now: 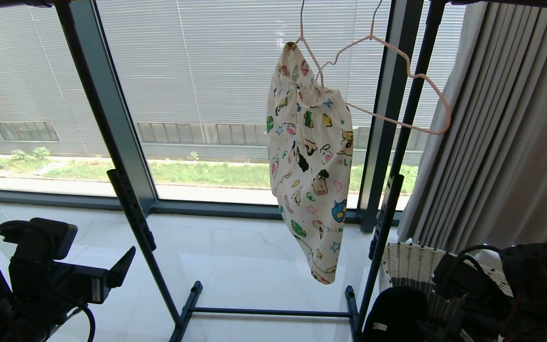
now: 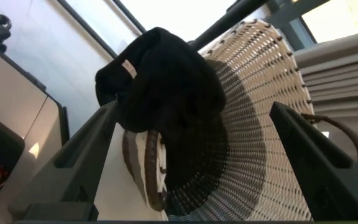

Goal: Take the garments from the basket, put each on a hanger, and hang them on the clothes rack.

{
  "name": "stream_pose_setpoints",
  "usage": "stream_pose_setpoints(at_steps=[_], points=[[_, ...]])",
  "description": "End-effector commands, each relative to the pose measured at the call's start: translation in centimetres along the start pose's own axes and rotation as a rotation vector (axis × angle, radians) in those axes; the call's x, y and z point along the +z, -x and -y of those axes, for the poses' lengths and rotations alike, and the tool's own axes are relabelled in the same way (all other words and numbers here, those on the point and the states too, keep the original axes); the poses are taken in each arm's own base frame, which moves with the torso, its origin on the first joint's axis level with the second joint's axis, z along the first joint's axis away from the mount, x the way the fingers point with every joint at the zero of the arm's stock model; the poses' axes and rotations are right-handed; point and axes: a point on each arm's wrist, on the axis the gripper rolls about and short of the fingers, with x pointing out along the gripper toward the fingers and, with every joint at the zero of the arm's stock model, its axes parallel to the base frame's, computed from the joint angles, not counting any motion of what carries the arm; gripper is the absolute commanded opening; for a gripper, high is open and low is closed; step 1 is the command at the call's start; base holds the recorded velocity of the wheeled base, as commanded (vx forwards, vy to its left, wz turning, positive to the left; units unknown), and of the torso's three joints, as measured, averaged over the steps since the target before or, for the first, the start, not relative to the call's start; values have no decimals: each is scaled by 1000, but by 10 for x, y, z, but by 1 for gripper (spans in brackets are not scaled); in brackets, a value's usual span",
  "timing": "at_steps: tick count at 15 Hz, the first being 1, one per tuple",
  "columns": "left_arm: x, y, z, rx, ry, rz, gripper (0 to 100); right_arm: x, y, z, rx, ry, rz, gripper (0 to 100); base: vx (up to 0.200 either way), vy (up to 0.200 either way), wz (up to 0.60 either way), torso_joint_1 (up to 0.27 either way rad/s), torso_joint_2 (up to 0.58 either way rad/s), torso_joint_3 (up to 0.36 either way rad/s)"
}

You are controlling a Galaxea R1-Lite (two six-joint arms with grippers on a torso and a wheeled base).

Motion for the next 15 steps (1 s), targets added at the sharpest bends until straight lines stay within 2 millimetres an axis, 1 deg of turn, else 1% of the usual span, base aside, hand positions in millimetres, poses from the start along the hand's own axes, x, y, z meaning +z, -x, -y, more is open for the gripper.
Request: stream_pose_setpoints(at_steps=[1,3,5,7,8,10,13,15], points=[[-1,-1,0,-1,1,-5,100,-7,-40,-13,58,29,-78,100,0,0,0,0,0,0],[-1,-1,0,21,1,-12,100,-2,-59,-18,48,42,-43,100,0,0,0,0,0,0],[-1,-1,0,31,2,-13,100,5,-70,-18,50,46,-30,100,0,0,0,0,0,0],[-1,-1,0,31,2,-13,100,7,-77,-17,39,43,-37,100,0,0,0,0,0,0],[-1,-1,0,30,2,-14,100,6,-86,-17,-9,37,-72,100,0,0,0,0,0,0],[-1,-1,0,30,2,-14,100,4,-95,-17,-63,0,-111,100,0,0,0,0,0,0],[-1,0,-1,32,2,-13,100,12,-107,-15,-88,-20,-100,100,0,0,0,0,0,0],[0,0,-1,33,3,-12,100,13,-111,-13,-150,-19,-119,100,0,0,0,0,0,0]])
